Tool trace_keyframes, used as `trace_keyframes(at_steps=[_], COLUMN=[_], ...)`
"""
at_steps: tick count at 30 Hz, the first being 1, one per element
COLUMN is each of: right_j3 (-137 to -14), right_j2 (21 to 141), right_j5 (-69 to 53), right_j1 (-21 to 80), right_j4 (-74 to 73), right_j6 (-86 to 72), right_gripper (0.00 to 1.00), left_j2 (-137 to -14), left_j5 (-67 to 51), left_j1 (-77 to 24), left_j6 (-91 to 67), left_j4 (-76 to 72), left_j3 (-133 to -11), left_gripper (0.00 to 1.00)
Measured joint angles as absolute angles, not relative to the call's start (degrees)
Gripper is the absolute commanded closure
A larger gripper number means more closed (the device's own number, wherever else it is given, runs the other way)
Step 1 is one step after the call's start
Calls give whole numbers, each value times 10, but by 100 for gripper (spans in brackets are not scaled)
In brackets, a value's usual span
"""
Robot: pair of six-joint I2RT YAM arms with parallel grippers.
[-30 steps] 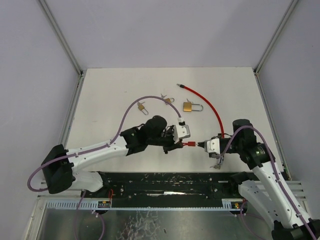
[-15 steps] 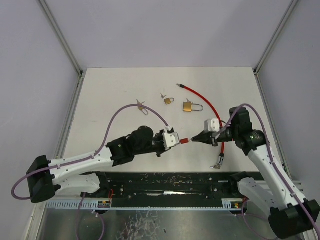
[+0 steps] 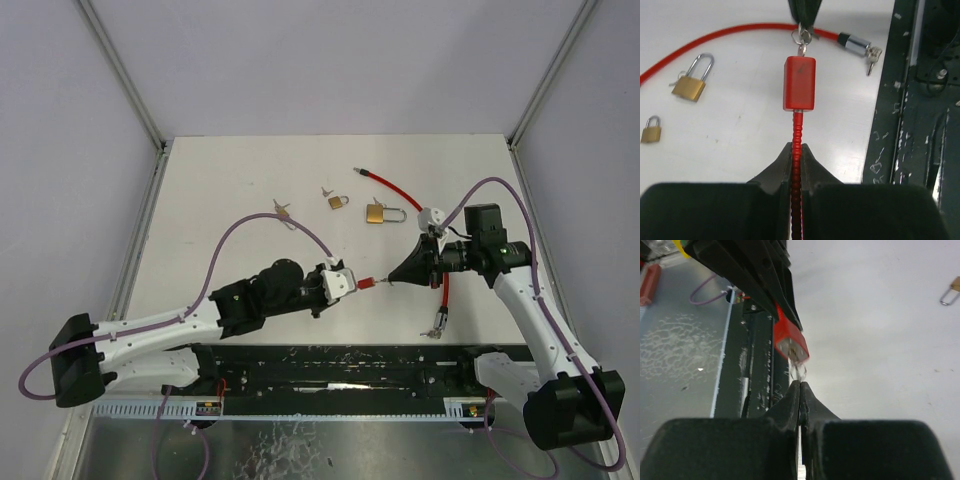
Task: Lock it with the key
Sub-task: Lock the lock.
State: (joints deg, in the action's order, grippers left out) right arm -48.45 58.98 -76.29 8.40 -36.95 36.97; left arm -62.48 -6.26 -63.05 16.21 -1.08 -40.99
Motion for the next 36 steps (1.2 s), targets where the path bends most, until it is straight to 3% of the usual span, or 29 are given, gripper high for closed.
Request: trace_keyframes(at_steps=[2,3,4,11,18,22,28,32,36], right_j3=[-487,-488,-489,-501,-485,-453,-410,-394,-380], right_j2=[585,582,579,526,485,497,524,519,514], right_j5=[-754,-745,-739,-703,-662,-623,-606,-605,-584], right_j1=[81,72,67,60,163,202,219,220,222], right_j4=[-371,-375,-380,-464,-486,-473,-366,-299,-280], right_j6=[376,387,399,581,710,728,606,514,490], right_gripper=[83,67,58,30,32,45,56,73,71], left_j2=[-602,-589,-582,-601,-615,-642,-699,-704,-703], left_j5=[-48,-45,-47,-117,-179,-187,-174,-171,-168], left_j1=[-633,-632,-632,-629,-629,-628,-626,-625,-623], left_j6=[166,168,169,173,172,162,150,149,148], left_j4=[-7,5,17,73,79,81,97,108,112], left_j3=[-390,-378,-369,-366,-382,-413,-456,-458,-458], left_gripper=[100,100,100,100,100,100,100,100,100])
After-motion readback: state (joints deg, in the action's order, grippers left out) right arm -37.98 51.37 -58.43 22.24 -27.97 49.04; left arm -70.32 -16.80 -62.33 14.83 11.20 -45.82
